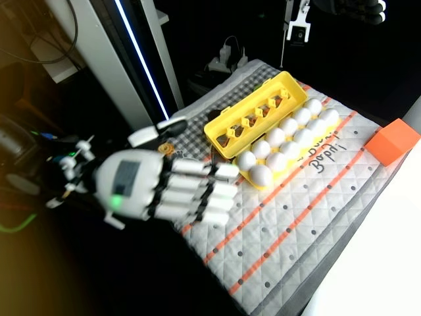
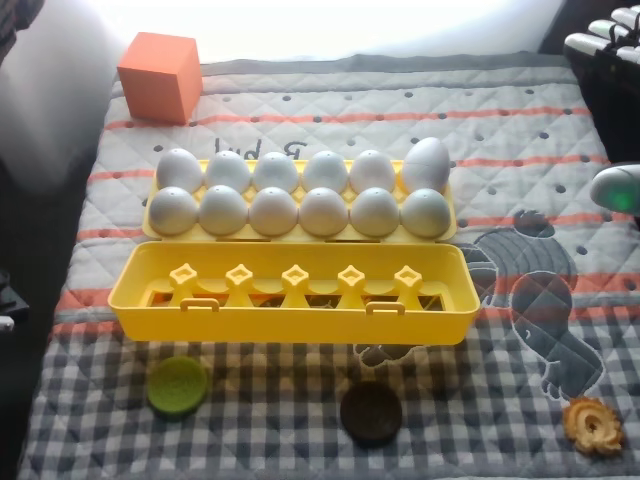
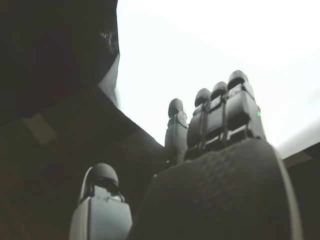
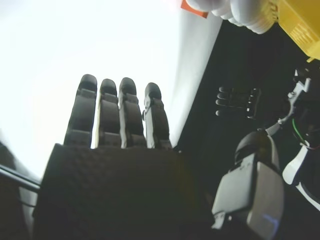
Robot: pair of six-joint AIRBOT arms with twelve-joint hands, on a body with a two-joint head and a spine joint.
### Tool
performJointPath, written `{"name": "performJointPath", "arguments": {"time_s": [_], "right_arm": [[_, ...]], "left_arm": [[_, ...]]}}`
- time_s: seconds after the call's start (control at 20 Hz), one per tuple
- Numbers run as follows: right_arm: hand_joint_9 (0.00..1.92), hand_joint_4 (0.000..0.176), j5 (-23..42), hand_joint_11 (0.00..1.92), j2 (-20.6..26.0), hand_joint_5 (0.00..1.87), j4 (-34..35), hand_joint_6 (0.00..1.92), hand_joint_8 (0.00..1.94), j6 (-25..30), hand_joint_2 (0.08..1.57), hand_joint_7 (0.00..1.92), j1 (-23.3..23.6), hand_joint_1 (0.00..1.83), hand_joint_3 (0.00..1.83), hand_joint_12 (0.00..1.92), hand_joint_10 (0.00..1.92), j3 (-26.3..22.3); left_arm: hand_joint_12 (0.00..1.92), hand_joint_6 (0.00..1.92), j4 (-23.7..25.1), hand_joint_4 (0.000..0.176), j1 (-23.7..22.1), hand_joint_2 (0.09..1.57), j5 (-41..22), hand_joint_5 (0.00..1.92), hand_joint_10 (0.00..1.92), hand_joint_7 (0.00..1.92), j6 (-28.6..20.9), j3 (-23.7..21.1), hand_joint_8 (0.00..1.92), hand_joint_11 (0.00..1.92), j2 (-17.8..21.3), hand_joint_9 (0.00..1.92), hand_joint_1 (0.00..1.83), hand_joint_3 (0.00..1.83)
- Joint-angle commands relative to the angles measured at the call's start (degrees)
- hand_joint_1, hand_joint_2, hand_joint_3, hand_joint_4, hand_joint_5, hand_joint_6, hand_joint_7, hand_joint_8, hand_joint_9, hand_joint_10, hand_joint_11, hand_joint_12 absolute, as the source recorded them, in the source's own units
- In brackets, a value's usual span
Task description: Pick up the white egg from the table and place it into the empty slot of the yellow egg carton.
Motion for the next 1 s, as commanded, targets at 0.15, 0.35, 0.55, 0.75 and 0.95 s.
{"name": "performJointPath", "arguments": {"time_s": [0.15, 0.35, 0.55, 0.75, 0.95], "right_arm": [[0.0, 0.088, 9.0, 0.0, -0.3, 0.16, 0.2, 0.0, 0.0, 0.5, 0.87, 0.1, 0.7, 0.0, 0.01, 0.0, 0.0, -0.4], [0.0, 0.09, 9.3, 0.0, -0.2, 0.16, 0.2, 0.0, 0.0, 0.5, 0.83, 0.1, 0.7, 0.0, 0.0, 0.0, 0.0, -0.4], [0.0, 0.091, 9.4, 0.0, -0.2, 0.15, 0.1, 0.0, 0.0, 0.5, 0.8, 0.07, 0.7, 0.0, 0.0, 0.0, 0.0, -0.4], [0.0, 0.09, 9.4, 0.0, -0.2, 0.16, 0.1, 0.0, 0.01, 0.5, 0.79, 0.09, 0.7, 0.0, 0.0, 0.0, 0.0, -0.5], [0.0, 0.083, 9.7, 0.0, -0.4, 0.15, 0.2, 0.0, 0.0, 0.5, 0.8, 0.09, 0.7, 0.0, 0.0, 0.0, 0.0, -0.5]], "left_arm": [[0.0, 0.0, 0.1, 0.128, -0.2, 0.86, -7.7, 0.23, 0.0, 0.04, -0.5, -0.2, 0.0, 0.0, 0.3, 0.0, 0.0, 0.0], [0.0, 0.0, 0.1, 0.133, -0.1, 0.83, -7.8, 0.22, 0.0, 0.04, -0.5, -0.3, 0.0, 0.0, 0.4, 0.0, 0.0, 0.0], [0.0, 0.0, 0.1, 0.107, -0.1, 0.83, -7.9, 0.22, 0.0, 0.04, -0.5, -0.3, 0.0, 0.0, 0.4, 0.0, 0.0, 0.0], [0.0, 0.0, 0.1, 0.099, -0.1, 0.84, -7.9, 0.2, 0.0, 0.05, -0.5, -0.3, 0.0, 0.0, 0.4, 0.0, 0.0, 0.0], [0.0, 0.0, -0.2, 0.093, 0.1, 0.86, -8.2, 0.2, 0.0, 0.05, -0.5, -0.4, 0.0, 0.0, 0.2, 0.0, 0.0, 0.01]]}}
